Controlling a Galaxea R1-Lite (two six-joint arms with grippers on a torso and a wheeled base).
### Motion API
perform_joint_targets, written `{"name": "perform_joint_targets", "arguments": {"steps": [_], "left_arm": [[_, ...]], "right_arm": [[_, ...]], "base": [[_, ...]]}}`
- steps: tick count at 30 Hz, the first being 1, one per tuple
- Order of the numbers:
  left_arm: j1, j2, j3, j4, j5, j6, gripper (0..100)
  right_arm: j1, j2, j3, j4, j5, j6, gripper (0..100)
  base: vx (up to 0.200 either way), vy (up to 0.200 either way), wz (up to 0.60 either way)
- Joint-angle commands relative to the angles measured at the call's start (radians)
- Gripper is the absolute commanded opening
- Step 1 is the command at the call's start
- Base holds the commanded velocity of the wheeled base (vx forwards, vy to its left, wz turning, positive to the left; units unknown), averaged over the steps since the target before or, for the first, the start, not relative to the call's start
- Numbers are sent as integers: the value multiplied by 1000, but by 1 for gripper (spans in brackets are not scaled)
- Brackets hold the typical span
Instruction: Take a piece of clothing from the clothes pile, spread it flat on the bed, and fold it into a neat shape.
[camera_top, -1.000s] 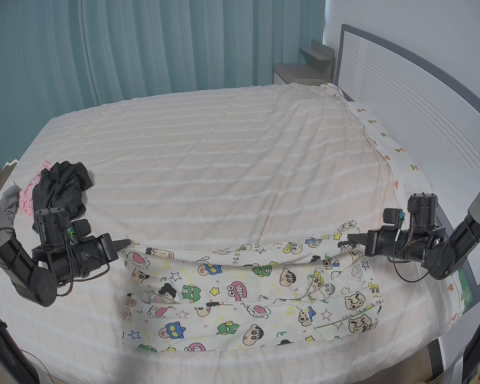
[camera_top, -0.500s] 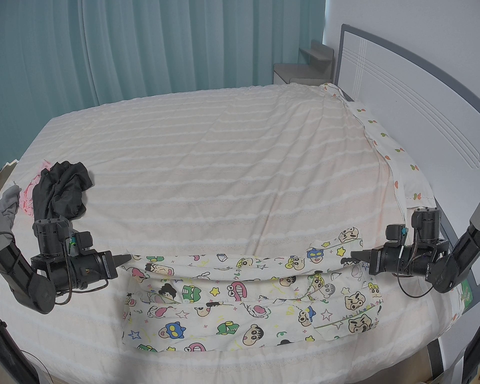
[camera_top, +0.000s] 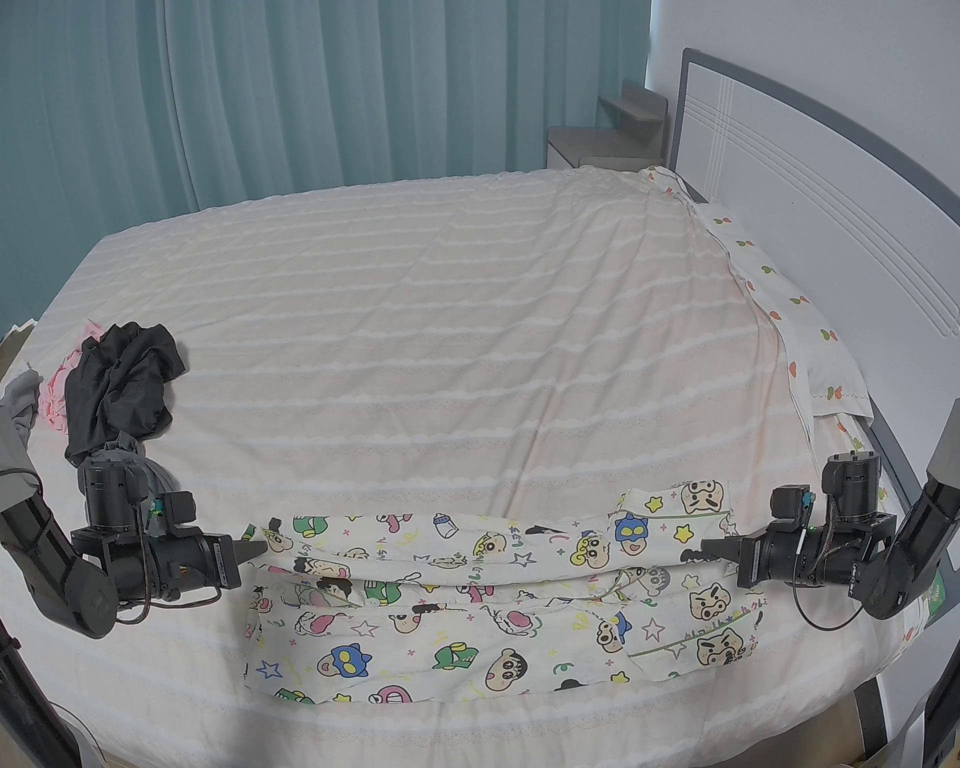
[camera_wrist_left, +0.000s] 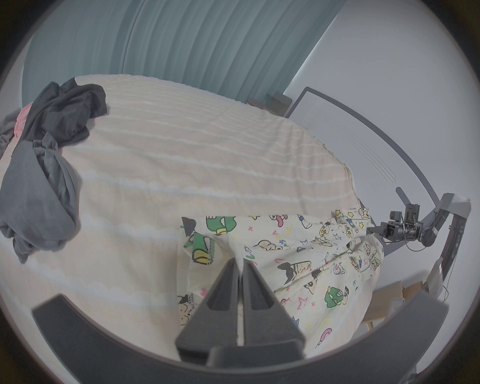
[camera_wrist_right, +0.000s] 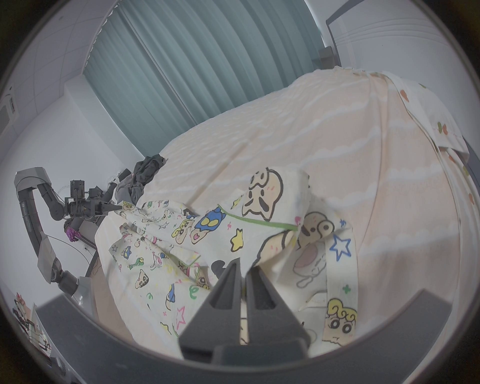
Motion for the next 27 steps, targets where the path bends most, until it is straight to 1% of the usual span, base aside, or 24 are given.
{"name": "perform_joint_targets", "arguments": {"steps": [1, 18, 27], "left_arm": [[-2, 25, 8, 0, 1, 1, 0], [-5, 54, 10, -2, 1, 2, 0], [-5, 73, 7, -3, 1, 2, 0]], "right_arm": [[-3, 11, 19, 0, 0, 0, 0], [-3, 5, 99, -2, 0, -3, 0], [-3, -9, 126, -2, 11, -9, 0]], "base": [[0, 0, 0], [0, 0, 0], [0, 0, 0]]}}
